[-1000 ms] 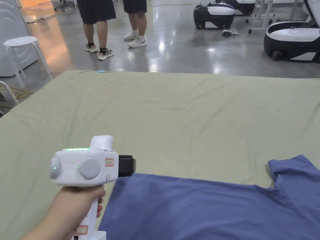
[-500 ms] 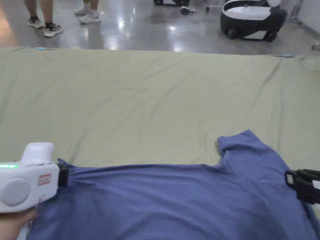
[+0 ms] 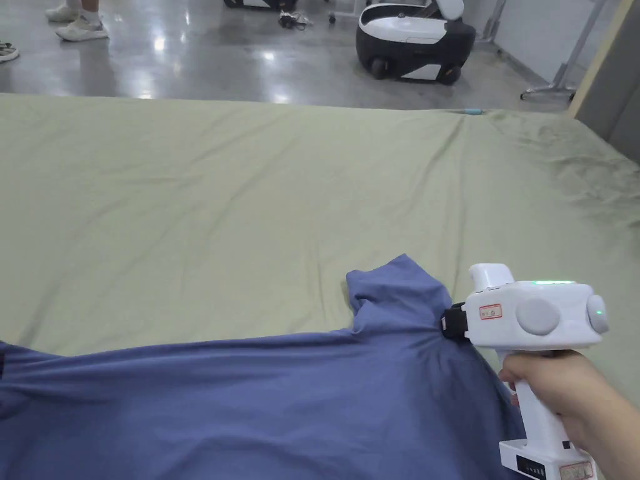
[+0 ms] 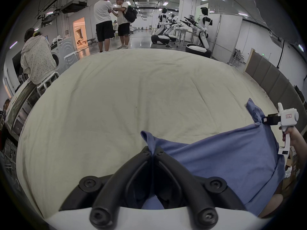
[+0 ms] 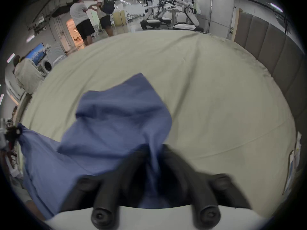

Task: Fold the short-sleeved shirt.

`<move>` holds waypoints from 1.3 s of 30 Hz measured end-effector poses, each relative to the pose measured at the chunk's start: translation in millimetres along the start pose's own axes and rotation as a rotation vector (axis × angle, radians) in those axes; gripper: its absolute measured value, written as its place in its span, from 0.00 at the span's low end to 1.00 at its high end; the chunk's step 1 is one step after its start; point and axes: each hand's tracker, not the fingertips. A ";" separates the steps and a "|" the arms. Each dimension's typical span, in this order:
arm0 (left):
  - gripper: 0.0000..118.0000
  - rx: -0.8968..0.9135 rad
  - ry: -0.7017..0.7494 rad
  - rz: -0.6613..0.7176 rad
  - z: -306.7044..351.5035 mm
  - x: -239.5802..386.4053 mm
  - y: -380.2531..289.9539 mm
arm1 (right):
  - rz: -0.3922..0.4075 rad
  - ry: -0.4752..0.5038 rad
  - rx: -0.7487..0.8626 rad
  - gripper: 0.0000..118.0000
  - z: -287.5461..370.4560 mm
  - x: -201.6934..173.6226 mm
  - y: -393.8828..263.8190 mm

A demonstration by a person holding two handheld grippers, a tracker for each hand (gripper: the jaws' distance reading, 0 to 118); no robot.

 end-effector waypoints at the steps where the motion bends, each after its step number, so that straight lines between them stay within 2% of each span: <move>1: 0.00 -0.001 -0.004 0.005 1.8 -2.3 0.1 | -0.001 -0.046 0.003 0.01 4.1 -1.9 1.2; 5: 0.00 0.013 -0.027 0.034 22.2 -9.7 1.9 | 0.026 -0.020 0.059 0.01 33.4 -6.2 5.4; 7: 0.00 0.031 -0.044 0.050 41.6 -10.1 0.8 | 0.021 0.005 0.102 0.01 66.9 -12.0 1.1; 10: 0.00 0.054 -0.064 0.051 77.4 -9.0 -6.9 | 0.067 0.029 0.157 0.01 118.9 -14.8 -13.0; 14: 0.00 0.084 -0.101 0.029 127.5 -15.5 -31.4 | 0.077 0.045 0.178 0.01 200.9 -20.0 -53.0; 17: 0.00 0.082 -0.132 0.043 160.5 -18.1 -59.7 | 0.079 0.057 0.169 0.01 238.3 -17.4 -92.1; 20: 0.00 0.081 -0.145 0.051 177.7 -28.5 -93.8 | 0.124 0.052 0.146 0.01 260.8 -18.9 -135.7; 23: 0.00 0.017 -0.148 0.024 185.0 -28.3 -128.6 | 0.129 0.056 0.097 0.01 266.2 -17.6 -175.4; 25: 0.00 -0.007 -0.156 0.012 184.1 -26.4 -151.3 | 0.148 0.025 0.061 0.01 261.0 -17.8 -200.3; 29: 0.00 -0.085 -0.150 -0.017 171.3 -24.0 -187.5 | 0.133 -0.039 -0.042 0.01 239.7 -18.9 -238.0; 30: 0.00 -0.092 -0.150 -0.025 169.8 -24.0 -193.4 | 0.128 -0.049 -0.054 0.01 215.3 0.8 -241.7; 33: 0.00 -0.115 -0.155 -0.034 162.8 -26.3 -208.2 | 0.149 -0.065 -0.071 0.01 199.2 3.6 -257.6; 36: 0.00 -0.110 -0.165 -0.035 160.9 -31.8 -215.5 | 0.115 -0.080 -0.068 0.01 194.1 8.9 -257.8; 39: 0.00 -0.092 -0.168 0.008 154.6 -34.8 -219.7 | 0.148 -0.113 -0.049 0.01 192.3 2.2 -258.5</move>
